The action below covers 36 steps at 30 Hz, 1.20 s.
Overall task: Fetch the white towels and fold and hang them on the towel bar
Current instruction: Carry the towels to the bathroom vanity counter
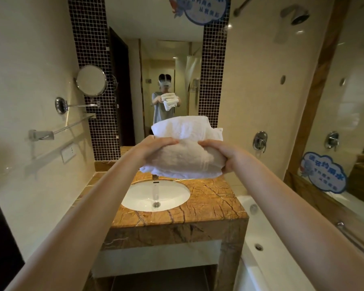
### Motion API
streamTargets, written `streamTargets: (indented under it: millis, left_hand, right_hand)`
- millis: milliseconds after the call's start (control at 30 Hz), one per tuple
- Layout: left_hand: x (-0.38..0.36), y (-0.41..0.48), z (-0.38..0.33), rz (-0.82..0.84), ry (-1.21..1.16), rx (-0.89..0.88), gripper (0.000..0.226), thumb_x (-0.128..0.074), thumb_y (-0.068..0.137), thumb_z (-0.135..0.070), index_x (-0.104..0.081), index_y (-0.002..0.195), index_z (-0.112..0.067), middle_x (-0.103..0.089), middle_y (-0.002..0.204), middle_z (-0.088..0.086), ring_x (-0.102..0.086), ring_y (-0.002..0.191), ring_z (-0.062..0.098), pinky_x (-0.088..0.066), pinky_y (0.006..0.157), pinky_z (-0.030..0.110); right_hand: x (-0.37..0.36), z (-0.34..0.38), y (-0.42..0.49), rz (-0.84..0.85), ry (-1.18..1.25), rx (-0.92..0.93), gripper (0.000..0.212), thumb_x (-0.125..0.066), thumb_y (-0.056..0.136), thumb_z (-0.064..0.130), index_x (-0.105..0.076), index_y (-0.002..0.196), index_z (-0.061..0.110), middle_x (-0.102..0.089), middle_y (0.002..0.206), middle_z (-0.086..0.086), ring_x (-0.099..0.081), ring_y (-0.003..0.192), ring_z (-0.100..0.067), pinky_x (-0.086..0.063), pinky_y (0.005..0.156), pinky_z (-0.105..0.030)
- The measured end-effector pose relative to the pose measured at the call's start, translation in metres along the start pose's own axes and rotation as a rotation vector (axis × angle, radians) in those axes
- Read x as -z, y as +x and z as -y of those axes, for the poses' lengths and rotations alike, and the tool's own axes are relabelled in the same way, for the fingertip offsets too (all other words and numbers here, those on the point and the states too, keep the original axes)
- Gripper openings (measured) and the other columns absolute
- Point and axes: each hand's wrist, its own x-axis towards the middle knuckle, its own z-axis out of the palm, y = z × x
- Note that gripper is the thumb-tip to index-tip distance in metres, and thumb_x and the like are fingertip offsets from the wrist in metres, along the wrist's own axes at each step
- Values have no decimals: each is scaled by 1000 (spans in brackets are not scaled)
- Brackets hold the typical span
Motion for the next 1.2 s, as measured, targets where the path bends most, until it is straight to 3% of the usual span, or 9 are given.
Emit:
streamTargets:
  millis: [67,200,333,467,667,833,1033,1200]
  left_hand:
    - [-1,10,1,10,-2,6,47,-70,76,-49,-59,103,-12,-63,103,9,-59,97,21,-47,90,36]
    - [-4,30,0,16,-9,-3,35,-70,77,-47,-59,90,-16,-63,98,7,-59,91,18,-47,87,34]
    - [-10,53,-7,19,-11,-8,35,-70,77,-46,-61,89,-14,-64,97,8,-60,90,18,-47,80,32]
    - [-18,81,-15,20,16,-12,35,-69,78,-46,-60,89,-14,-65,102,10,-61,98,22,-47,95,38]
    - [-33,120,-24,14,14,2,49,-69,78,-48,-58,107,-11,-62,107,10,-59,102,24,-45,99,40]
    - [-45,148,-25,9,-26,5,56,-70,76,-49,-56,113,-10,-63,104,8,-60,95,20,-47,75,31]
    - [-47,186,-16,3,-31,41,66,-71,72,-53,-57,118,-8,-64,109,11,-61,100,24,-50,86,35]
    - [-41,219,-9,-11,-27,65,76,-75,62,-57,-57,119,-10,-65,108,10,-64,99,25,-51,94,40]
  right_hand:
    - [2,2,7,-13,14,4,36,-81,69,37,-64,90,14,-68,85,-6,-64,82,-26,-49,95,-47]
    - [7,5,26,-21,24,6,38,-81,67,37,-64,91,14,-68,85,-6,-64,81,-25,-50,93,-46]
    - [16,10,48,-16,26,8,43,-83,64,39,-64,94,14,-68,91,-8,-64,88,-27,-52,89,-44]
    - [29,17,75,-10,25,2,44,-83,63,39,-65,94,13,-68,94,-9,-64,101,-30,-48,98,-49]
    - [51,30,113,-3,4,-6,49,-84,60,40,-63,96,13,-67,102,-10,-62,105,-31,-47,98,-49]
    - [67,38,140,26,-16,18,45,-82,65,39,-62,97,14,-67,93,-7,-63,89,-27,-50,94,-48]
    - [70,41,178,40,-23,4,62,-85,58,39,-62,109,15,-68,105,-8,-62,104,-30,-45,99,-52]
    - [64,43,213,64,-9,-13,74,-87,50,40,-61,115,15,-67,110,-9,-62,106,-31,-44,100,-51]
